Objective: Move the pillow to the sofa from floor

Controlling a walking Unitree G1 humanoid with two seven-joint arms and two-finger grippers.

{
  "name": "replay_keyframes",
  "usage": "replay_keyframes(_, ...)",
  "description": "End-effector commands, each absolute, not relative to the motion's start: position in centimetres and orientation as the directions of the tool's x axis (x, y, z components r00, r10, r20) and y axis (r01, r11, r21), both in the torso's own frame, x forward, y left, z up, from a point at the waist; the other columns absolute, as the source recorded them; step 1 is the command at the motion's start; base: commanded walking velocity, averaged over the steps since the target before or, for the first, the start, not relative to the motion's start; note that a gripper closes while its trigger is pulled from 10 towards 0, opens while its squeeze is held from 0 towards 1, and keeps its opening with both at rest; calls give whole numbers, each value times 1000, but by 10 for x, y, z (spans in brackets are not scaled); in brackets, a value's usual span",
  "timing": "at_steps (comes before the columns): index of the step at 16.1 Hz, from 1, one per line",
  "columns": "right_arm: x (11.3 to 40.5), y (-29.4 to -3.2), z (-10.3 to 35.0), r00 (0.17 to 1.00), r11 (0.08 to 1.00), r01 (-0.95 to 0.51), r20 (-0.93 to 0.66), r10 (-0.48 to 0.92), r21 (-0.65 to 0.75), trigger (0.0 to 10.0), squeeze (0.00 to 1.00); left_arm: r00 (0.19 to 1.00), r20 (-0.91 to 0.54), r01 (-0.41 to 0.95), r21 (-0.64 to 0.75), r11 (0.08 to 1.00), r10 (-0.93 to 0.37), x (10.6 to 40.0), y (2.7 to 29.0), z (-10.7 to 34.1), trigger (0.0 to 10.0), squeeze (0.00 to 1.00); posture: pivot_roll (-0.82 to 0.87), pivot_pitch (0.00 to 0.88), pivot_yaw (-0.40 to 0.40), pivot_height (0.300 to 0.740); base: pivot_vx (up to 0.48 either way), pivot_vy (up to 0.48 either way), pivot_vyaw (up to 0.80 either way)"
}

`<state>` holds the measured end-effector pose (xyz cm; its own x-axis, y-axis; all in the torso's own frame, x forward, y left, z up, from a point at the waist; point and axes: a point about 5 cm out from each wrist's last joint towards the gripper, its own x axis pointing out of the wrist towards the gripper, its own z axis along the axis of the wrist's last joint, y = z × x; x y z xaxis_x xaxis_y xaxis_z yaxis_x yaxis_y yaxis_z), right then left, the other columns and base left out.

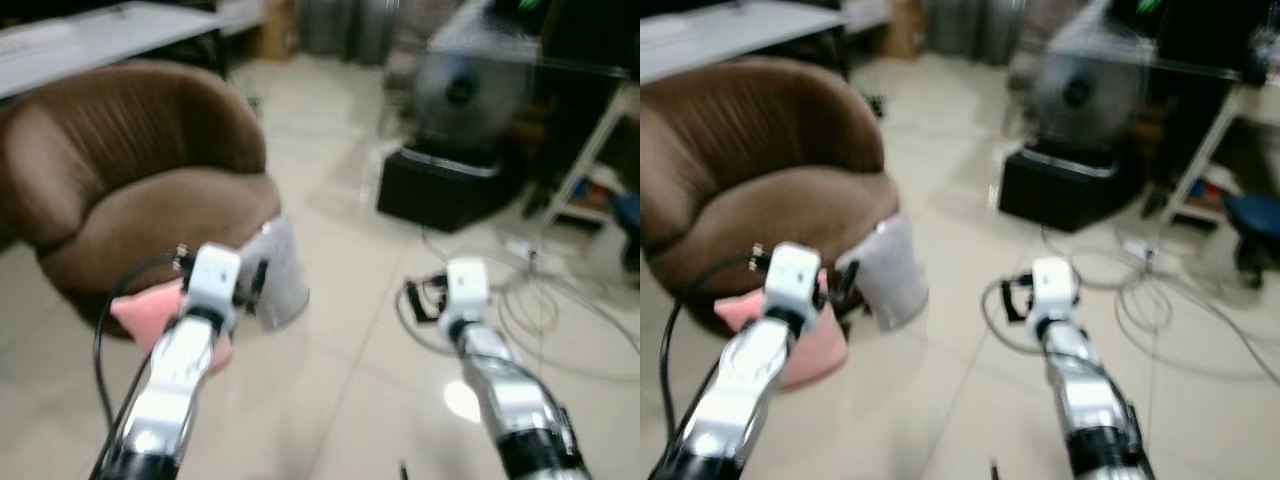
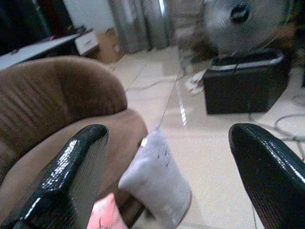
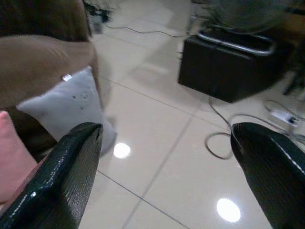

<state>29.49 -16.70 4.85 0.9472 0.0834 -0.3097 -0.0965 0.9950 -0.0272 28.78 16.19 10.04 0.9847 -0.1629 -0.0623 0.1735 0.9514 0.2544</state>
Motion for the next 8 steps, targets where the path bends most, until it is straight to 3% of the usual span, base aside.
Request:
replay_keyframes(1,300,-161,55,953,993,-116,-284,106,-17,10000,0,989,-67,147,265,953,-134,287,169,100,10000,0,31,0,7,740,0,424,0)
replay_keyframes(7,301,-161,54,954,994,-104,-280,104,15,10000,0,990,-71,138,273,952,-123,287,171,100,10000,0,35,0,6,740,0,426,0)
replay_keyframes(8,302,-161,55,955,995,-103,-278,104,17,10000,0,990,-72,140,279,950,-124,288,171,100,10000,0,35,0,6,740,0,428,-594)
